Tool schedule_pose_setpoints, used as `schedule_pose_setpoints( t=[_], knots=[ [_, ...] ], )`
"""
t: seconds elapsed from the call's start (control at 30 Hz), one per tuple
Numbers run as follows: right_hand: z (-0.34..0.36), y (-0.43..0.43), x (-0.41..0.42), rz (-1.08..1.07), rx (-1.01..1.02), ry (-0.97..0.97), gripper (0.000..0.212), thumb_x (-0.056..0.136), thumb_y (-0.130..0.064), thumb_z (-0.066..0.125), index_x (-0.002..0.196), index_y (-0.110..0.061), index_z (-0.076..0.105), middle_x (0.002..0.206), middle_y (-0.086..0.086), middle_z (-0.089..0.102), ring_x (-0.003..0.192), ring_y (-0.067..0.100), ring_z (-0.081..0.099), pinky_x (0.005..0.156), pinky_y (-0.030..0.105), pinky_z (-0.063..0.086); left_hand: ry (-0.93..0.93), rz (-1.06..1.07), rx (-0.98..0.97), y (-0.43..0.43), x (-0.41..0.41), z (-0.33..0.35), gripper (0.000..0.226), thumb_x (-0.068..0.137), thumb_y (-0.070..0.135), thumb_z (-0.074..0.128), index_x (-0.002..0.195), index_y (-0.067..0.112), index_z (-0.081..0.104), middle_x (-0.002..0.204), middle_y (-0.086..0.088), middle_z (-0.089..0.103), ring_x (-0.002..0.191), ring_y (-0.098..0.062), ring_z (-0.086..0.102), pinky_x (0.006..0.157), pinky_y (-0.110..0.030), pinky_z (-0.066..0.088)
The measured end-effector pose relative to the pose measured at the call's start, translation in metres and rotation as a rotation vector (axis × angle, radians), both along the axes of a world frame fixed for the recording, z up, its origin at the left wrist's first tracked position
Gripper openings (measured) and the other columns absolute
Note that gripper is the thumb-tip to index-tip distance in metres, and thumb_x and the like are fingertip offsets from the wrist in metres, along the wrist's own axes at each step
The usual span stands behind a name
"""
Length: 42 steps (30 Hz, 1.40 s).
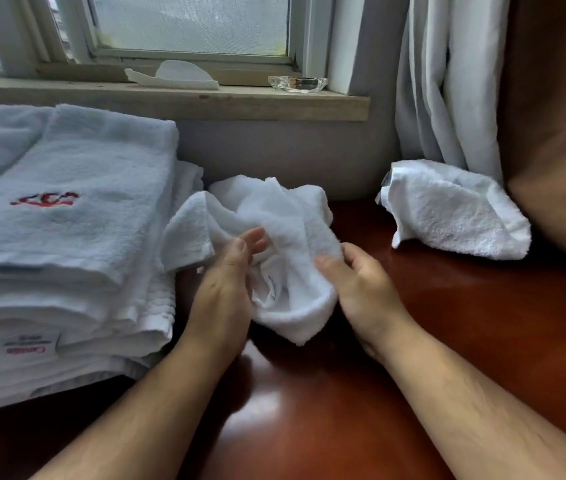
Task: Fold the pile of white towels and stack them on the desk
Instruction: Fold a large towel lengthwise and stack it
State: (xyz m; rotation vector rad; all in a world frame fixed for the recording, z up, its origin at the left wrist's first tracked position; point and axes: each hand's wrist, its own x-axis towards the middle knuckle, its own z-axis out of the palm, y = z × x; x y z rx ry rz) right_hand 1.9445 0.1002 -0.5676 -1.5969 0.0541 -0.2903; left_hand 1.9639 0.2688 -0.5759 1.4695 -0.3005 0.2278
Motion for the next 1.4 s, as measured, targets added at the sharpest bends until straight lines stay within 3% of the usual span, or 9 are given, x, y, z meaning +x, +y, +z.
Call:
schedule_pose_setpoints(
  t=[0.17,0.3,0.53,0.6,0.7,0.87,1.03,1.27,1.4],
  knots=[
    [0.011,-0.008,0.005,-0.084,0.529,-0.026,0.026,0.094,-0.016,0.056,0.109,0.000,0.070,0.108,0.020,0.074,0.103,0.035,0.071,0.089,0.044,0.059,-0.113,0.049,0.236,-0.005,-0.004,0.003,0.049,0.098,0.044,0.033,0.138,0.030,0.058,0.139,0.017,0.057,0.134,0.006,0.044,0.117,-0.027,0.034],
    [0.026,-0.032,-0.003,0.139,0.830,0.082,0.045,0.098,-0.032,0.047,0.120,0.000,0.071,0.118,0.021,0.071,0.111,0.034,0.069,0.095,0.045,0.057,-0.181,0.079,0.292,-0.003,-0.005,0.006,0.045,0.099,0.042,0.038,0.142,0.040,0.049,0.147,0.018,0.050,0.141,-0.001,0.040,0.120,-0.028,0.028],
    [0.020,-0.044,-0.004,-0.129,0.341,0.085,0.046,0.090,-0.053,0.067,0.101,-0.009,0.075,0.095,0.005,0.079,0.087,0.015,0.076,0.072,0.027,0.060,-0.102,-0.108,0.517,-0.002,-0.011,0.014,0.041,0.093,0.072,0.028,0.128,0.067,0.048,0.130,0.046,0.050,0.120,0.028,0.039,0.100,0.001,0.026],
    [0.018,-0.039,-0.002,0.079,0.314,0.150,0.060,0.081,-0.056,0.074,0.116,-0.007,0.072,0.111,0.014,0.076,0.106,0.029,0.073,0.092,0.044,0.056,-0.055,-0.130,0.628,-0.001,-0.012,0.015,0.068,0.076,0.085,0.034,0.137,0.058,0.047,0.130,0.037,0.055,0.113,0.022,0.048,0.097,-0.003,0.032],
    [0.016,-0.038,-0.004,0.129,0.244,0.186,0.035,0.086,-0.025,0.076,0.114,-0.004,0.072,0.110,0.020,0.074,0.103,0.035,0.072,0.090,0.048,0.059,0.042,-0.100,0.848,-0.003,-0.017,0.017,0.105,0.062,0.089,0.052,0.153,0.043,0.032,0.133,0.022,0.055,0.117,0.005,0.052,0.096,-0.015,0.039],
    [0.023,-0.042,-0.008,-0.042,0.329,0.156,0.019,0.094,-0.009,0.063,0.107,-0.001,0.073,0.097,0.017,0.076,0.087,0.030,0.074,0.073,0.040,0.062,0.092,-0.130,0.933,-0.001,-0.020,0.027,0.070,0.073,0.069,0.071,0.137,0.045,0.053,0.098,0.021,0.066,0.091,0.004,0.063,0.086,-0.023,0.050],
    [0.040,-0.055,-0.014,0.088,0.538,0.092,0.037,0.074,-0.036,0.068,0.093,-0.006,0.079,0.087,0.012,0.072,0.083,0.023,0.072,0.074,0.032,0.060,-0.011,-0.141,1.146,-0.008,-0.027,0.040,0.031,0.067,0.062,0.056,0.083,0.036,0.061,0.071,0.017,0.067,0.070,-0.001,0.062,0.074,-0.033,0.052],
    [0.032,-0.068,-0.014,-0.066,0.613,0.035,0.031,0.091,-0.040,0.061,0.086,-0.015,0.078,0.080,0.004,0.076,0.067,0.014,0.075,0.055,0.028,0.059,-0.040,-0.001,1.016,-0.008,-0.022,0.035,0.055,0.074,0.030,0.045,0.127,0.039,0.057,0.124,0.013,0.054,0.117,-0.015,0.046,0.102,-0.037,0.041],
    [0.026,-0.067,-0.010,-0.064,0.638,0.138,0.055,0.095,-0.049,0.056,0.128,-0.007,0.067,0.122,0.020,0.070,0.111,0.036,0.070,0.098,0.051,0.054,-0.036,-0.026,0.785,-0.001,-0.011,0.018,0.060,0.083,-0.004,0.052,0.125,0.038,0.058,0.130,0.008,0.059,0.124,-0.011,0.052,0.106,-0.028,0.042]
  ],
)
